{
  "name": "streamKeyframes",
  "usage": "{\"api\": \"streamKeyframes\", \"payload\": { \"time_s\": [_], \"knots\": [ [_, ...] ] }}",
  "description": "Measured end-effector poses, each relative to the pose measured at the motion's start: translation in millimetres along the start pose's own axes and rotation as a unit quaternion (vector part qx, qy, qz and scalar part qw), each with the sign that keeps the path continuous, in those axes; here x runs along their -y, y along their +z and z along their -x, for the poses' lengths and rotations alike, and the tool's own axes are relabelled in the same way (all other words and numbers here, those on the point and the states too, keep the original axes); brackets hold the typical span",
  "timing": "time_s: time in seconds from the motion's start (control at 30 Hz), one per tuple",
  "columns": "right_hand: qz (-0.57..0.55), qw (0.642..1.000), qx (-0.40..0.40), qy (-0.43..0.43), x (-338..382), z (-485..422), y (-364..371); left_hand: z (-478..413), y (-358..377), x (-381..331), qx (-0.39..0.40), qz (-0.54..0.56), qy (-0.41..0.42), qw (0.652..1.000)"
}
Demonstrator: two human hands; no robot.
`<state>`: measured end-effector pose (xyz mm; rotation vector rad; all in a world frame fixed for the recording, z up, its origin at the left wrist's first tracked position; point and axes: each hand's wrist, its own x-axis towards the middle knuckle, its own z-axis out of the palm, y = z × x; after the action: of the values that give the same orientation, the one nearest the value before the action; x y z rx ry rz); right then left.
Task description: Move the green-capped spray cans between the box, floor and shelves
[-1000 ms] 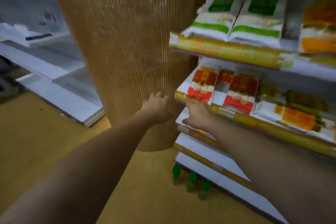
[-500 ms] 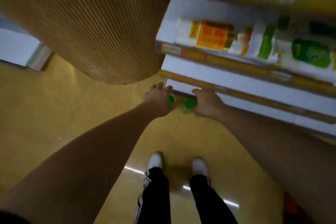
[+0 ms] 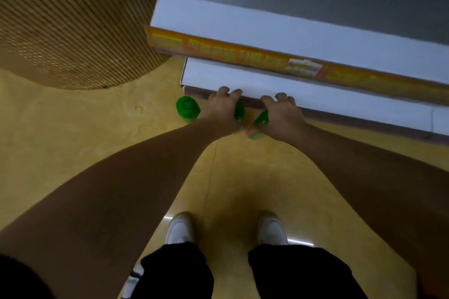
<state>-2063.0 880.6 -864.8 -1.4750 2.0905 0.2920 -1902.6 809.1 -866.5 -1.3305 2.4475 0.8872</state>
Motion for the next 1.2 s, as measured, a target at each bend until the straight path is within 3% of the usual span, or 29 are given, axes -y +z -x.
{"api": "streamKeyframes", "payload": {
  "time_s": [0.2, 0.43, 0.6, 0.83, 1.0, 1.2],
  "knots": [
    [-0.007, 0.999, -0.037, -0.014, -13, -35, 42, -37, 37, 6, -0.008, 0.062, -0.022, 0.998],
    [-0.032, 0.997, -0.064, -0.009, -9, 7, 10, 0, 0, -10, -0.015, 0.048, 0.011, 0.999],
    [-0.045, 0.997, -0.037, 0.048, 2, 86, -78, 62, -89, -63, -0.004, 0.014, 0.051, 0.999],
    [-0.092, 0.985, -0.065, 0.13, 10, 222, -210, 154, -217, -162, 0.034, -0.031, 0.189, 0.981],
    [-0.084, 0.982, -0.062, 0.157, 1, 323, -309, 227, -310, -242, 0.005, -0.066, 0.281, 0.958],
    [-0.062, 0.976, -0.115, 0.175, -29, 481, -395, 334, -397, -358, -0.053, -0.096, 0.335, 0.936]
  ]
}}
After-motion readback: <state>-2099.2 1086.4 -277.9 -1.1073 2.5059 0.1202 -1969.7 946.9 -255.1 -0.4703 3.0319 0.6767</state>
